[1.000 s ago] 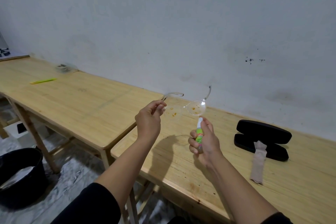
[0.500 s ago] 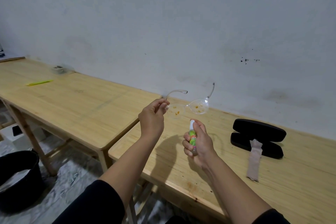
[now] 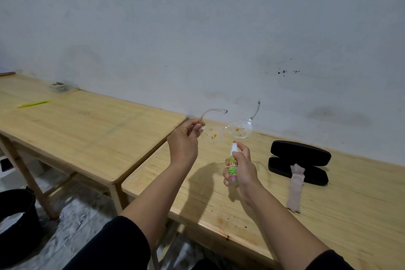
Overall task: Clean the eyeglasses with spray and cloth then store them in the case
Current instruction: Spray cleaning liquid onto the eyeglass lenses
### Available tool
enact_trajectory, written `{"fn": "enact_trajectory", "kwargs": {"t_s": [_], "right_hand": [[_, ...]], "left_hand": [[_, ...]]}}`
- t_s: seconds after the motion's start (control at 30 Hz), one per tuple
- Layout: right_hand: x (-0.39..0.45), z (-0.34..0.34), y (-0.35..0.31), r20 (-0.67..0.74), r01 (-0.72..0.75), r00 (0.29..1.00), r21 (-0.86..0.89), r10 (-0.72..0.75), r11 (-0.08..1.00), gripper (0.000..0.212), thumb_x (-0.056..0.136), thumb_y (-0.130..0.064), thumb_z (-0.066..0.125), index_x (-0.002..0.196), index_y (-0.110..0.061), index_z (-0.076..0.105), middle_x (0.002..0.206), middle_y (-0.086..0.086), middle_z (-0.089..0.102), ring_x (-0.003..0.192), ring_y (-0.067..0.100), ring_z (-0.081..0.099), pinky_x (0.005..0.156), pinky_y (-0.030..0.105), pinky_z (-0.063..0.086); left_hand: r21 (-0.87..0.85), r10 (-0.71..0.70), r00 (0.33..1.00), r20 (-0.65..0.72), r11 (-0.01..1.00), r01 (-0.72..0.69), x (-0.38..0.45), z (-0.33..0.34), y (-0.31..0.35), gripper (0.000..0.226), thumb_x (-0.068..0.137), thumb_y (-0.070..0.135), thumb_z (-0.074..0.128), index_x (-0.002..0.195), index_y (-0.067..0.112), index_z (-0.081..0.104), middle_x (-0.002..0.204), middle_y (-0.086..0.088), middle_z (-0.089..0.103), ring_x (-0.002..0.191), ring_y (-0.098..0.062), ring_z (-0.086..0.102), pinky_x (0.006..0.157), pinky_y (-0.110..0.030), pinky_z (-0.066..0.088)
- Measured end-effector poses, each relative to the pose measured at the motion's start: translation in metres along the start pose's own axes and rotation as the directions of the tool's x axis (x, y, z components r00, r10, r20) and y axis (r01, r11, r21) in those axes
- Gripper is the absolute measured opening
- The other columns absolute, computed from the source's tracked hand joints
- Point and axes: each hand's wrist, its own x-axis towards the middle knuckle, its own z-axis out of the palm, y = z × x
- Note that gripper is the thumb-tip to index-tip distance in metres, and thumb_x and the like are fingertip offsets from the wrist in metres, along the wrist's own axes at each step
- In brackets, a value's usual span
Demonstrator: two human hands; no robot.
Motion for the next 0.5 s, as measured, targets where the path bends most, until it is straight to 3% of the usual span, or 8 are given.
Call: {"fn": "enact_trajectory", "kwargs": {"t_s": [0.13, 0.23, 0.3, 0.37, 0.43, 0.5], "right_hand": [[-0.011, -0.037, -0.015, -0.183, 0.069, 0.975, -0.279, -0.123, 0.958, 0.04, 0.09, -0.012, 0.035, 0.119, -0.039, 0.04, 0.082, 0.005, 0.046, 0.053, 0.015, 0.042, 0.046, 0.026, 0.04], [-0.026, -0.077, -0.03, -0.293, 0.107, 0.91, -0.516, -0.293, 0.85, 0.043, 0.087, -0.017, 0.045, 0.119, -0.046, 0.042, 0.095, -0.006, 0.056, 0.072, 0.013, 0.053, 0.072, 0.041, 0.052], [-0.04, -0.105, -0.043, -0.347, 0.122, 0.857, -0.581, -0.381, 0.804, 0.041, 0.087, -0.019, 0.049, 0.119, -0.044, 0.045, 0.1, -0.004, 0.058, 0.083, 0.019, 0.057, 0.08, 0.048, 0.054], [-0.059, -0.131, -0.058, -0.393, 0.122, 0.794, -0.645, -0.464, 0.755, 0.039, 0.086, -0.018, 0.05, 0.117, -0.043, 0.047, 0.091, -0.005, 0.057, 0.087, 0.025, 0.057, 0.078, 0.05, 0.054], [-0.081, -0.156, -0.071, -0.429, 0.118, 0.726, -0.692, -0.537, 0.712, 0.038, 0.085, -0.017, 0.052, 0.115, -0.04, 0.05, 0.087, -0.004, 0.057, 0.082, 0.022, 0.056, 0.072, 0.039, 0.056], [-0.104, -0.181, -0.082, -0.47, 0.129, 0.653, -0.703, -0.594, 0.699, 0.038, 0.086, -0.013, 0.055, 0.118, -0.033, 0.054, 0.092, 0.003, 0.059, 0.075, 0.016, 0.053, 0.052, 0.012, 0.049]], "left_hand": [[0.016, 0.009, 0.999, 0.036, 1.0, -0.01, -0.002, 0.012, -0.003, 0.02, 0.091, 0.009, 0.054, 0.084, 0.021, 0.067, 0.079, 0.007, 0.068, 0.076, -0.004, 0.066, 0.068, -0.006, 0.046], [0.021, 0.019, 0.996, 0.083, 1.0, -0.021, -0.007, 0.034, -0.004, 0.023, 0.091, 0.01, 0.054, 0.08, 0.025, 0.066, 0.078, 0.004, 0.068, 0.076, -0.006, 0.067, 0.073, -0.013, 0.049], [0.008, 0.024, 0.993, 0.118, 1.0, -0.025, -0.015, 0.052, -0.001, 0.022, 0.091, 0.01, 0.054, 0.08, 0.025, 0.066, 0.078, 0.005, 0.068, 0.076, -0.004, 0.067, 0.069, -0.007, 0.047], [-0.007, 0.025, 0.988, 0.155, 1.0, -0.025, -0.025, 0.071, 0.003, 0.02, 0.092, 0.011, 0.053, 0.082, 0.022, 0.066, 0.08, 0.004, 0.068, 0.075, 0.0, 0.065, 0.065, -0.001, 0.043], [-0.03, 0.028, 0.979, 0.2, 0.999, -0.022, -0.036, 0.091, 0.007, 0.019, 0.092, 0.01, 0.053, 0.083, 0.021, 0.066, 0.08, 0.003, 0.067, 0.074, 0.001, 0.064, 0.064, 0.0, 0.042], [-0.036, 0.034, 0.968, 0.247, 0.999, -0.026, -0.048, 0.11, 0.01, 0.019, 0.091, 0.011, 0.052, 0.083, 0.022, 0.065, 0.077, 0.004, 0.066, 0.074, -0.004, 0.066, 0.065, -0.002, 0.042]]}}
